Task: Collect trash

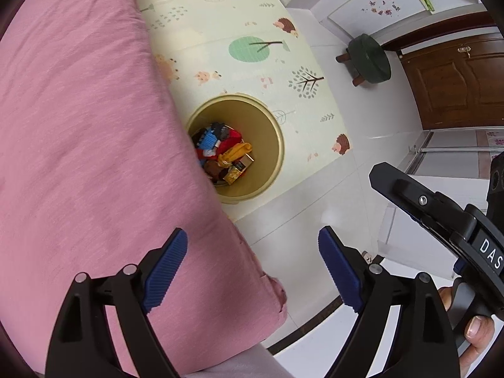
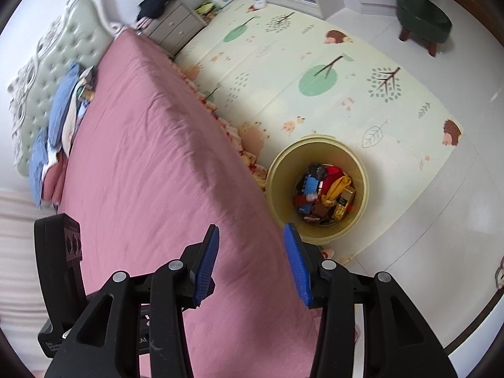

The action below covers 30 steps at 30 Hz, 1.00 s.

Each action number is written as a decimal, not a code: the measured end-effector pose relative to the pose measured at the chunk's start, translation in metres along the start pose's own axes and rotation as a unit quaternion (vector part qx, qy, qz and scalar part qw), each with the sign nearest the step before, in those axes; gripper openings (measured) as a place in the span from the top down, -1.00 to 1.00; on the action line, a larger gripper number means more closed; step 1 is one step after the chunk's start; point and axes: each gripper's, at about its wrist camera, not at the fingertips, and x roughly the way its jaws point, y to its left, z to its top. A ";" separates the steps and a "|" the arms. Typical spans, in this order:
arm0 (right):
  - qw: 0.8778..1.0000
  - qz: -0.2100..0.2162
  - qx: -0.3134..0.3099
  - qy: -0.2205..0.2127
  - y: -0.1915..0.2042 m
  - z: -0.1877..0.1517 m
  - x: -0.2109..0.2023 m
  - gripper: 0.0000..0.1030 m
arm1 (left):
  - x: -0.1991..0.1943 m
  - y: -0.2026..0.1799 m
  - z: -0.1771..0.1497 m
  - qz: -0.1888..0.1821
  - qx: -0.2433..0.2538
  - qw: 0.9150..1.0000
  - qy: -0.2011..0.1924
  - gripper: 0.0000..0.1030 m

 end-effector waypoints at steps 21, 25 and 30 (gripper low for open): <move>0.979 0.012 -0.169 0.110 0.160 -0.131 0.053 0.02 | -0.070 0.167 -0.144 0.025 -0.143 0.988 -0.058 -0.73; 0.977 0.016 -0.178 0.118 0.185 -0.149 0.053 -0.28 | -0.084 0.185 -0.165 0.042 -0.162 0.983 -0.069 -0.75; 0.973 0.030 -0.197 0.114 0.221 -0.168 0.041 -0.35 | -0.116 0.201 -0.188 0.063 -0.171 0.978 -0.098 -0.77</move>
